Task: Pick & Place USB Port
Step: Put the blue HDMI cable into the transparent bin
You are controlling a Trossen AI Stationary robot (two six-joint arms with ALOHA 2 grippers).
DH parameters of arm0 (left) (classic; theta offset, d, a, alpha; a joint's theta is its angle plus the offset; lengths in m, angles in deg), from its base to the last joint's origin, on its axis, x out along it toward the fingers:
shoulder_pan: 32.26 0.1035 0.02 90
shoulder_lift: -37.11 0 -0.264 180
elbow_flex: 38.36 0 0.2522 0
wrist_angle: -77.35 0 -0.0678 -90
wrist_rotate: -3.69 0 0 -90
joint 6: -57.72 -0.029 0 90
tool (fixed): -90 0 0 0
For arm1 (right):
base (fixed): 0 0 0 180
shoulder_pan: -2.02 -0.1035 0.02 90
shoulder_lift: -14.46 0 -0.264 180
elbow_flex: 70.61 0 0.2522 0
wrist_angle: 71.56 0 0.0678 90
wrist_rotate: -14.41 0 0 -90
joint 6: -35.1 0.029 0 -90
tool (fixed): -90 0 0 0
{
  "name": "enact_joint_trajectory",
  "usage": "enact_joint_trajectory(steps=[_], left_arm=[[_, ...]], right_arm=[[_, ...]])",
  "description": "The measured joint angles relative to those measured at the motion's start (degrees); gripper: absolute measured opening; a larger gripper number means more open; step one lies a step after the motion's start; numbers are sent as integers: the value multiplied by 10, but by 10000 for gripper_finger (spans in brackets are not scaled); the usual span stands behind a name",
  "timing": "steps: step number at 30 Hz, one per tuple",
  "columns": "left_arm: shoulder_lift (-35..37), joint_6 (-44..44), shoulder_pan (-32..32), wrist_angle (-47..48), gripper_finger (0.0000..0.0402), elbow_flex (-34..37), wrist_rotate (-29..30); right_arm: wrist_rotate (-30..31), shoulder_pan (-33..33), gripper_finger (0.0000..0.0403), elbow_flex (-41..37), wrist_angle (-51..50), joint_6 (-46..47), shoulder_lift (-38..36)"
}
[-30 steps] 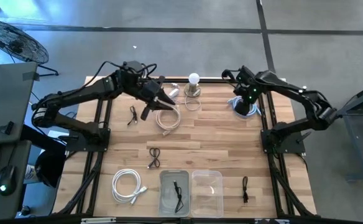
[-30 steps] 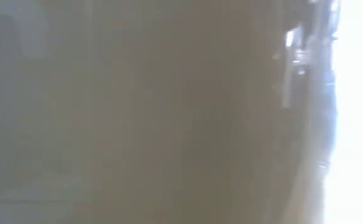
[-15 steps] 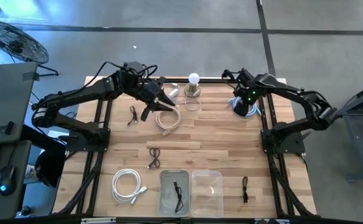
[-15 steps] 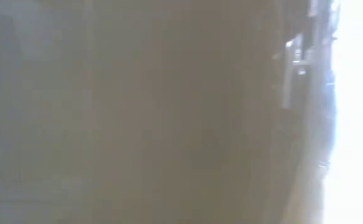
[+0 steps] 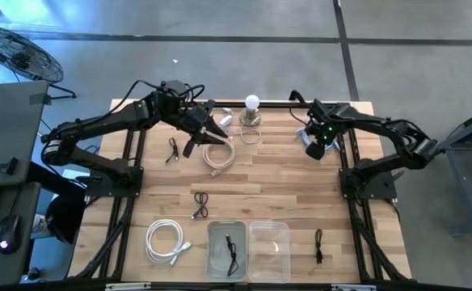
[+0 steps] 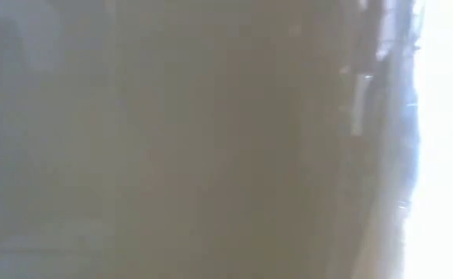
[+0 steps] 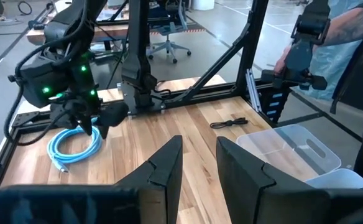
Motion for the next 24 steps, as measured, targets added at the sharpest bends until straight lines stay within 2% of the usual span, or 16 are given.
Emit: enact_joint_trajectory(steps=[7, 15, 18, 21, 24], left_arm=[[0, -4, 0, 0, 97, 0, 4], [0, 0, 0, 0, 97, 0, 3], [0, 0, 0, 0, 97, 0, 0], [0, 0, 0, 1, 97, 0, -1], [0, 0, 0, 5, 97, 0, 0]], right_arm=[[2, 0, 209, 2, 22, -3, 8], [4, -17, 209, 1, 40, -4, 92], [22, -31, 201, 4, 50, -2, 119], [45, -43, 153, 6, 47, -4, 139], [49, -49, 45, 6, 48, -21, 139]])
